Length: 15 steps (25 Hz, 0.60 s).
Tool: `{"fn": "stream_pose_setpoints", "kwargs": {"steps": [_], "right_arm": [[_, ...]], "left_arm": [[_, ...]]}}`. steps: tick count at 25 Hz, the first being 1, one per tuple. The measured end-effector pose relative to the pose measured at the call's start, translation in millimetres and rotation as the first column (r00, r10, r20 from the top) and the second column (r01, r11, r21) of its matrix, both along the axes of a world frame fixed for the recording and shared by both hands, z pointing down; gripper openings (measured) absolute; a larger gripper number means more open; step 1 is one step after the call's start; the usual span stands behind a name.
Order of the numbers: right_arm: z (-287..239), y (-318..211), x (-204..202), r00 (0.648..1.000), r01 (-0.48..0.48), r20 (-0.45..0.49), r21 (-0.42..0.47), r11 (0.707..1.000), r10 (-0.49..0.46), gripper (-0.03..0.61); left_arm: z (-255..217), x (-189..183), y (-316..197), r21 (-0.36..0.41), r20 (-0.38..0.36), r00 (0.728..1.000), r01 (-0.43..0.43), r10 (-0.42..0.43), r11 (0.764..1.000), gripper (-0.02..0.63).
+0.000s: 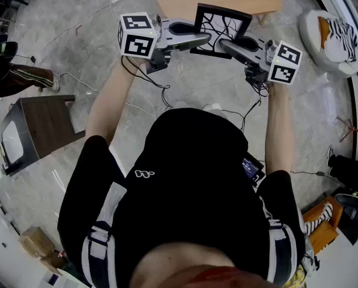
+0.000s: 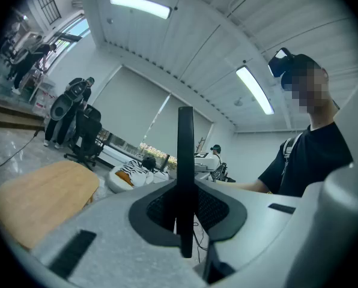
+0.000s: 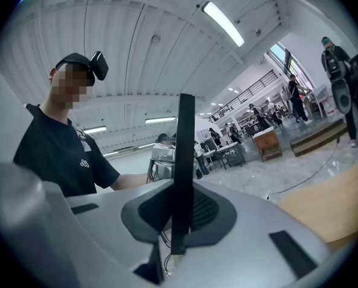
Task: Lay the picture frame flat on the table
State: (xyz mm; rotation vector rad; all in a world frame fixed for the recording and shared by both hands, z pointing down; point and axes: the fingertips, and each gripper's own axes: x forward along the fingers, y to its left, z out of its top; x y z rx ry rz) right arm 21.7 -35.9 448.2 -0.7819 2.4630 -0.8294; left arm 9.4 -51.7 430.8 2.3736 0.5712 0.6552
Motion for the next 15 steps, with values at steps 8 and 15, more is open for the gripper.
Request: {"fn": "stream_pose_setpoints", "kwargs": {"steps": [8,15], "right_arm": [[9.5,-7.1,1.9,0.999,0.005,0.038,-0.028,1.000,-0.004,0.037],[10.1,-8.3,1.9,1.000,-0.011,0.015,-0.041,0.999,0.012,0.038]], "left_arm": [[9.3,2.3,-8.1,-0.022,-0.006,0.999,0.052,-0.052,0.998,0.048],[9.9,2.5,-10.5,-0.029,-0.055,0.995,0.082,-0.084,0.996,0.048]]}}
